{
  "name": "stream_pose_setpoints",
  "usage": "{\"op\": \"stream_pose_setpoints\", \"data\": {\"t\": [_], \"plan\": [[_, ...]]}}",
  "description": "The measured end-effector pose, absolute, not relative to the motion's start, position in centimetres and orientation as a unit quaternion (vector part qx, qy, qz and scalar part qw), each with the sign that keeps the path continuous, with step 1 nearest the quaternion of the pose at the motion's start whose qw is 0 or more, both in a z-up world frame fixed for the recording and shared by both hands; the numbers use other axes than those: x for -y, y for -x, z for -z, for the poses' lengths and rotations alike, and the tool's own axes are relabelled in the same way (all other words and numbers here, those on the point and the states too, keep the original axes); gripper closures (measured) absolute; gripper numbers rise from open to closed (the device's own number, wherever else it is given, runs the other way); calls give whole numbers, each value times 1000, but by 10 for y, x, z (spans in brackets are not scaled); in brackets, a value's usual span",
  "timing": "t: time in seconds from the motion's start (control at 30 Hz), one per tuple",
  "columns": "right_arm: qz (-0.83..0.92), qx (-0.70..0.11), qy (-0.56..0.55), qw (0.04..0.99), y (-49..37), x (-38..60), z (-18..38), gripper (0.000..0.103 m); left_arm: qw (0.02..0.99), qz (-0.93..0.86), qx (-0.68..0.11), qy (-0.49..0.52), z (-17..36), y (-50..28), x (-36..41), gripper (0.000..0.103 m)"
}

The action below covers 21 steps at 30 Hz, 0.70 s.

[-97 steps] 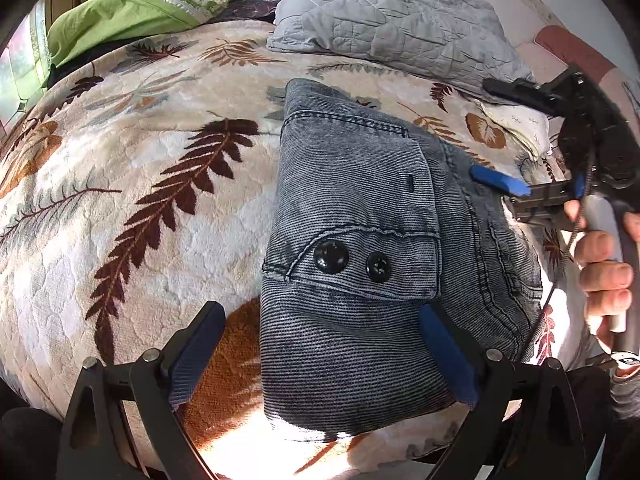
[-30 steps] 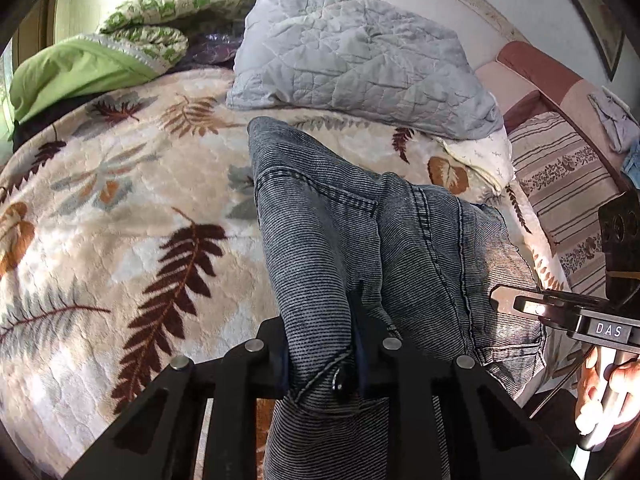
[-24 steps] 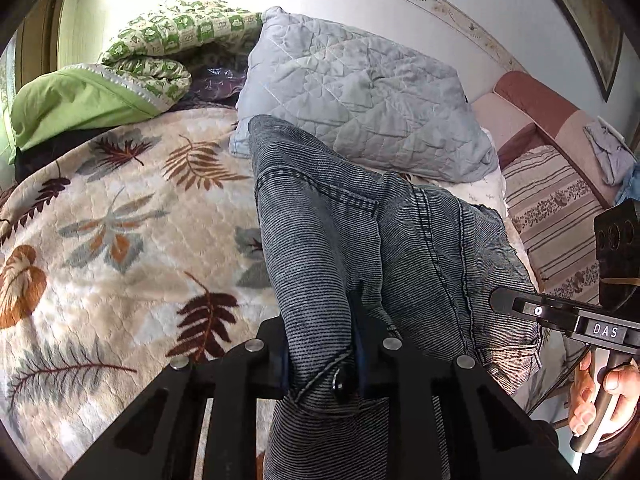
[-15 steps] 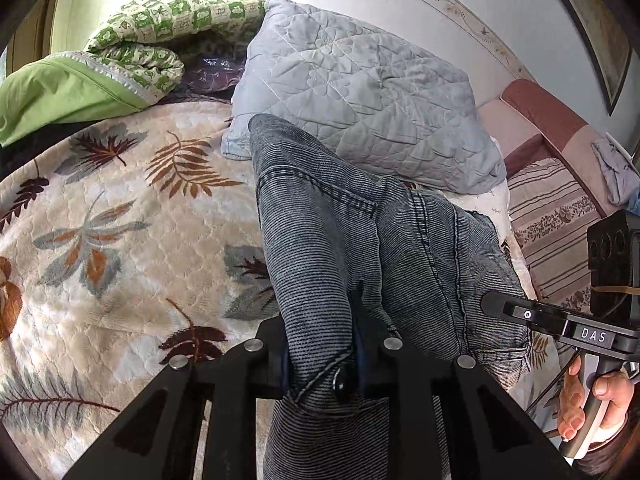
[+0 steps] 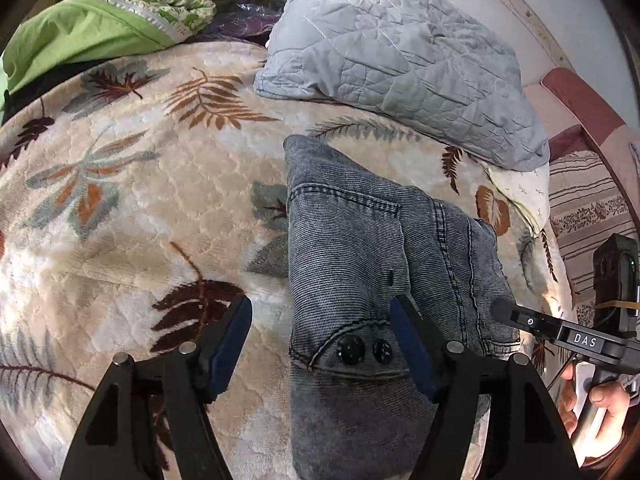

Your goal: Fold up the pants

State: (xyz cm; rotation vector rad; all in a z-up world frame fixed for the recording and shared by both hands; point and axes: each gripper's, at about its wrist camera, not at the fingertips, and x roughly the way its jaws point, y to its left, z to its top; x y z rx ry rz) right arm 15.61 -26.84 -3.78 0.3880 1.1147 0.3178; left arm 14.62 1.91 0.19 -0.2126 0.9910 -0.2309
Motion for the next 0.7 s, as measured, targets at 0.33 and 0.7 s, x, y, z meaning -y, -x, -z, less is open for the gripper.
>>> {"op": "stream_pose_setpoints", "data": {"t": [0.33,0.7], "plan": [[-132,-496,-83,854,-97,232,28,32,873,68,-483,16,19,-94,14,16],[-103,-392,-94,909,-17,255,-6,16,915,51,-400,13,-30,-27,10,16]]}}
